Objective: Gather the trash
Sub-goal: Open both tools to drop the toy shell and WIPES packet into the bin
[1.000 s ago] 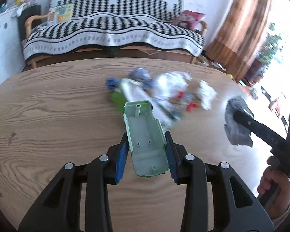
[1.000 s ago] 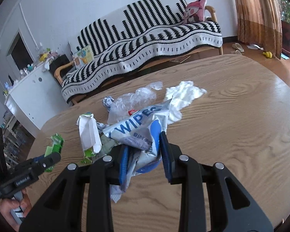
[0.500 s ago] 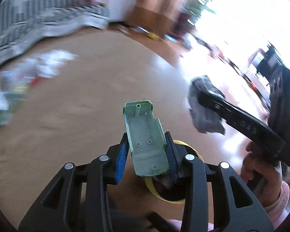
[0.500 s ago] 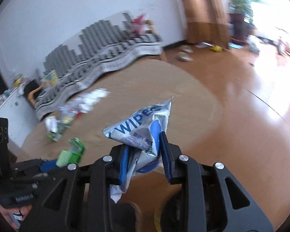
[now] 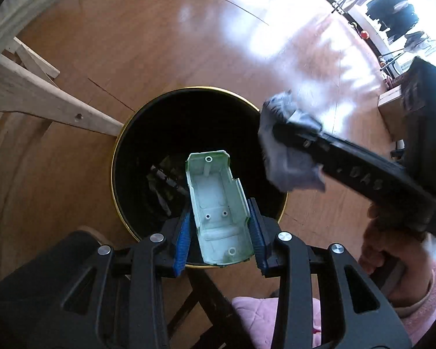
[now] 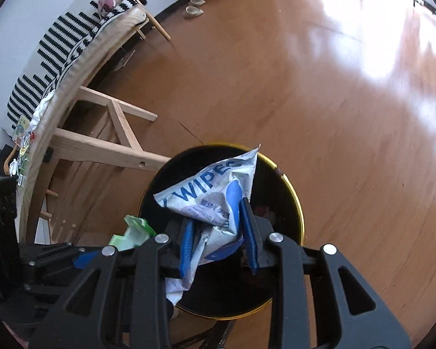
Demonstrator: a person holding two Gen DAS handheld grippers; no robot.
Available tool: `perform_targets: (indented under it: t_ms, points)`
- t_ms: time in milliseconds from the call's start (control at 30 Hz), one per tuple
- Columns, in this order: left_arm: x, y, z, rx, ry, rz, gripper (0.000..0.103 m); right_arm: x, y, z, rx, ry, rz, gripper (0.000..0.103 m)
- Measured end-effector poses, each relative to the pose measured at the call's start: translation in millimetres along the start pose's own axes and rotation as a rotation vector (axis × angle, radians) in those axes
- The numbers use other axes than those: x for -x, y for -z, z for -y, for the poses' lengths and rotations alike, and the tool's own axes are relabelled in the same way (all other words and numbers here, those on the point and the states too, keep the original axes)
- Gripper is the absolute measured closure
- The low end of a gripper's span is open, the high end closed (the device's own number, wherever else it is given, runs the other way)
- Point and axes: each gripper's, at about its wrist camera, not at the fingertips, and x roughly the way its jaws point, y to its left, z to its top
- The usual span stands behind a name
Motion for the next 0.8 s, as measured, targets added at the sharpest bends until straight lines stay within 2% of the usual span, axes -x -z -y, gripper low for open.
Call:
perform_targets:
  t_ms: [267, 700, 733, 767, 800]
  points:
    - [-8, -9, -6, 0.009, 0.004, -0.020, 0.067, -8, -3, 0, -0.008, -0.009, -0.025, 0.074]
    - [4, 3, -11, 0.010, 0.037, 0.003, 0.067, -9, -6, -2, -0.046, -0.034, -0.022, 0.074]
    - [5, 3, -11, 0.009, 0.035, 0.006, 0.060, -7, -6, 0, -0.065, -0.045, -0.019, 0.073]
    - [5, 3, -10, 0.007, 0.031, 0.004, 0.036, -6, -6, 3, -0.092, -0.059, -0.015, 0.067]
    - [5, 4, -9, 0.007, 0.022, 0.007, 0.022, -5, -7, 7, -0.124, -0.061, -0.019, 0.057]
